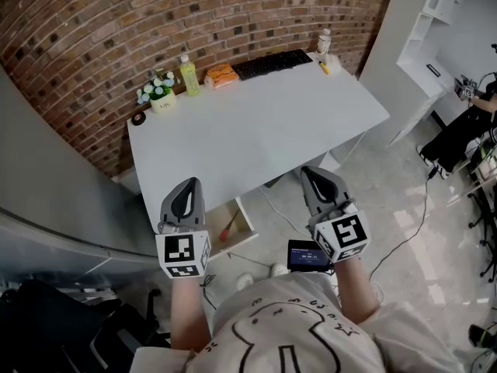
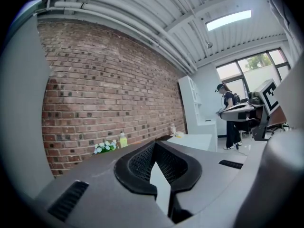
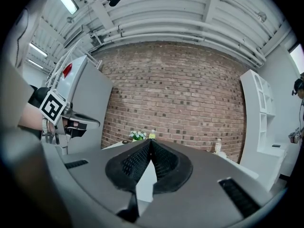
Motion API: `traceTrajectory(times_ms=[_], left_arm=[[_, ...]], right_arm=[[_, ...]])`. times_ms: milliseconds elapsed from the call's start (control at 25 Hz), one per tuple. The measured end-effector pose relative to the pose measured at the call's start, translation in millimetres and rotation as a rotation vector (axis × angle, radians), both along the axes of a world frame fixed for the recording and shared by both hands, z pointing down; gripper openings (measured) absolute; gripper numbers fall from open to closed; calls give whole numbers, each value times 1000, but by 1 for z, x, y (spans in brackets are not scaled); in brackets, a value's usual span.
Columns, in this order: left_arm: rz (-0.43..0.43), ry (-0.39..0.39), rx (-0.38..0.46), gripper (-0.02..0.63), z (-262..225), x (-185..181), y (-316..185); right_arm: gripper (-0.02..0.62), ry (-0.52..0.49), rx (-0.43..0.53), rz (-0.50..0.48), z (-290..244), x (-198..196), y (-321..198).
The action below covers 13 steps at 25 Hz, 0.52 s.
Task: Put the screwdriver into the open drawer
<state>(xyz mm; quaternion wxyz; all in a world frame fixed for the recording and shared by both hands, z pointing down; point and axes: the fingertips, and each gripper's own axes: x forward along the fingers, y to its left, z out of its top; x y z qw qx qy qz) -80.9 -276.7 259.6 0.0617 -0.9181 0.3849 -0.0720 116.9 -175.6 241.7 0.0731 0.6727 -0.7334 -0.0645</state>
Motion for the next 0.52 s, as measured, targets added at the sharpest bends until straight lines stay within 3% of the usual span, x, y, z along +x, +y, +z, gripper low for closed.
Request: traceTrajectory(times_ms=[520], left_arm=[[-10, 26, 30, 11, -9, -12, 4]], right_arm=[[17, 31, 22, -15, -9, -15, -1]])
